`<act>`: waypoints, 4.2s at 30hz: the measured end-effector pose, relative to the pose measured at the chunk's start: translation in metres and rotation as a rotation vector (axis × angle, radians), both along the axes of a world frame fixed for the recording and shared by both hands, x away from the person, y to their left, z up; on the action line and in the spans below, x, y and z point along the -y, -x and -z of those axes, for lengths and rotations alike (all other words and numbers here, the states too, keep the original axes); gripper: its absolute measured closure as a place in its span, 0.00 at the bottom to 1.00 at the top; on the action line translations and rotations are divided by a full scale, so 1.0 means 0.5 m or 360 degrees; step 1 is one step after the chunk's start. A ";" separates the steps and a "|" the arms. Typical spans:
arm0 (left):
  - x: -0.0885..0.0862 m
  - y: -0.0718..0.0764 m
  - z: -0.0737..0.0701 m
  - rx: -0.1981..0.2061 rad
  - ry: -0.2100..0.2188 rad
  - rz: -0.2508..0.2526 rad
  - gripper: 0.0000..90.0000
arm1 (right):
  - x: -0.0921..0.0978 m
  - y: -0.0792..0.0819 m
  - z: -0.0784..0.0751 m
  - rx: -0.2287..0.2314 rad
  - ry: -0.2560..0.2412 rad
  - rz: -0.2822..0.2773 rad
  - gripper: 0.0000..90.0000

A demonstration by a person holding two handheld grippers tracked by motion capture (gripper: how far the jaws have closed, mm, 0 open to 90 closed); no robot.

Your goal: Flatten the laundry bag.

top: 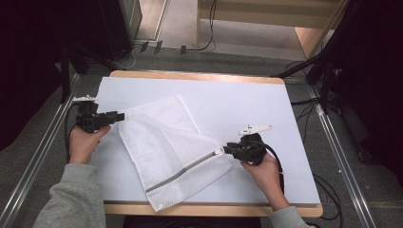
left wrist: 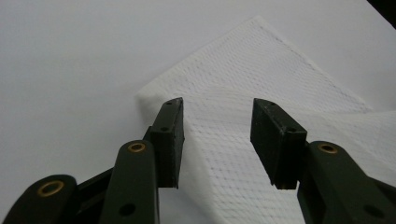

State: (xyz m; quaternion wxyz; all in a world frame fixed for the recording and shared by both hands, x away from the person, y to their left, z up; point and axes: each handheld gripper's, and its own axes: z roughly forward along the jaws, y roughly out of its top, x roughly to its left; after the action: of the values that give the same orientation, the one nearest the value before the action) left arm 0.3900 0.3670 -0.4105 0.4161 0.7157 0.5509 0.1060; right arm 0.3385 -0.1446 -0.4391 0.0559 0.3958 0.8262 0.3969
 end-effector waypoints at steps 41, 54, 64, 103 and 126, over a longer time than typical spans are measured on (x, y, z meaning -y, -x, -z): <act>0.035 0.111 0.020 -0.0030 -0.0034 0.0046 0.46 | -0.179 -0.217 0.031 0.0004 0.0042 -0.0111 0.62; 0.036 0.111 0.023 -0.0038 -0.0041 0.0060 0.46 | -0.241 -0.222 0.055 0.0018 0.0117 -0.0188 0.70; 0.039 0.111 0.023 -0.0040 -0.0037 0.0066 0.46 | -0.241 -0.219 0.054 0.0009 0.0140 -0.0192 1.00; 0.135 0.041 0.027 -0.0061 -0.0049 0.0299 0.46 | -0.004 -0.232 0.058 -0.0031 0.0114 0.0342 1.00; 0.218 0.014 0.053 -0.0120 -0.0117 0.0392 0.49 | 0.052 -0.128 0.021 0.0057 -0.0016 0.0253 0.75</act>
State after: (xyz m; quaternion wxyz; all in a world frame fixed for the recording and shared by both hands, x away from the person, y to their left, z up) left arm 0.3832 0.2581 -0.4370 0.3783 0.7962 0.4697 0.0472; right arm 0.4026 -0.1706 -0.4493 0.0998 0.4532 0.7891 0.4025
